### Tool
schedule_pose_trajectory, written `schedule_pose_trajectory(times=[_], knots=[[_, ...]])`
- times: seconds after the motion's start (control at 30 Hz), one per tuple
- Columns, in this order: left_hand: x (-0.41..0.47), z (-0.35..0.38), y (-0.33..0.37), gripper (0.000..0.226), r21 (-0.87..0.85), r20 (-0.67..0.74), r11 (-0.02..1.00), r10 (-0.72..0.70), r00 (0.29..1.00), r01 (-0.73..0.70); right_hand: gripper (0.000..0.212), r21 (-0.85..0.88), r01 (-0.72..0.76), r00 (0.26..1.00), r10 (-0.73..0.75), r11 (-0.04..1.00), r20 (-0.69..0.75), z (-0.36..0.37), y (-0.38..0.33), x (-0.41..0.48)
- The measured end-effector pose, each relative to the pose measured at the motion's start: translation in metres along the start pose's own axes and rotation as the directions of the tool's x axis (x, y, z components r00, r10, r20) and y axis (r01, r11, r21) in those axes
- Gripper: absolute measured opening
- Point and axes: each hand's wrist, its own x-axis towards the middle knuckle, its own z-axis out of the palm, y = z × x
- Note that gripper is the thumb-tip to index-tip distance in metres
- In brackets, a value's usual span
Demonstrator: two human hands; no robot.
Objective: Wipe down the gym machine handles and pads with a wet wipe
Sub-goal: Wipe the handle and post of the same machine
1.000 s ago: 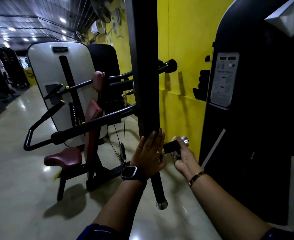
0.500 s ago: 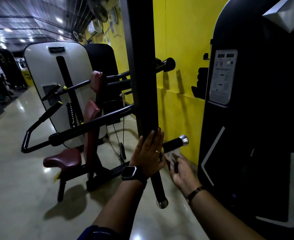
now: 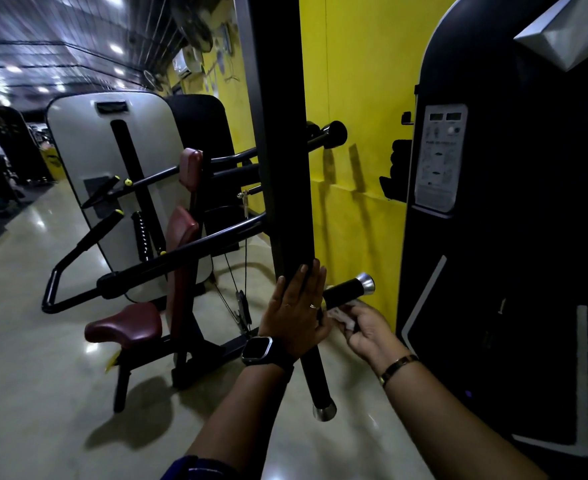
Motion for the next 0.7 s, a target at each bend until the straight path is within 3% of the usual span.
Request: schedule_pose_trajectory(times=[0.13,0.23,0.37,0.43,0.53,0.63,0.7], knots=[[0.002,-0.002,-0.001,0.108,0.011,-0.002,1.000,0.018,1.000,-0.018,0.025,0.029,0.031,0.992,-0.027,0.999,-0.125,-0.012,-0.028,0.016],[0.001,-0.001,-0.002,0.107,0.011,-0.008,1.000,0.022,1.000,-0.022,0.026,0.084,0.139,0.989,-0.133,0.987,-0.067,-0.017,-0.046,0.017],[0.001,0.000,-0.001,0.107,0.006,-0.011,1.000,0.020,1.000,-0.020,0.032,-0.175,0.400,0.916,-0.395,0.900,0.064,-0.011,-0.061,0.005],[0.001,0.001,-0.001,0.106,-0.007,-0.013,1.000,0.013,1.000,-0.013,0.023,-0.449,0.461,0.879,-0.462,0.766,0.114,-0.009,-0.060,0.006],[0.001,0.000,0.000,0.104,-0.023,-0.022,1.000,0.005,1.000,-0.006,0.022,-0.761,0.489,0.789,-0.588,0.425,0.179,-0.003,-0.052,0.000],[0.001,-0.001,0.000,0.104,-0.045,-0.024,0.999,0.000,1.000,-0.001,0.032,-0.786,0.607,0.689,-0.570,0.114,0.449,0.017,-0.036,-0.014],[-0.001,0.000,-0.001,0.104,-0.052,-0.009,0.999,0.016,1.000,-0.016,0.042,-0.712,0.700,0.652,-0.454,0.053,0.607,0.027,-0.014,-0.025]])
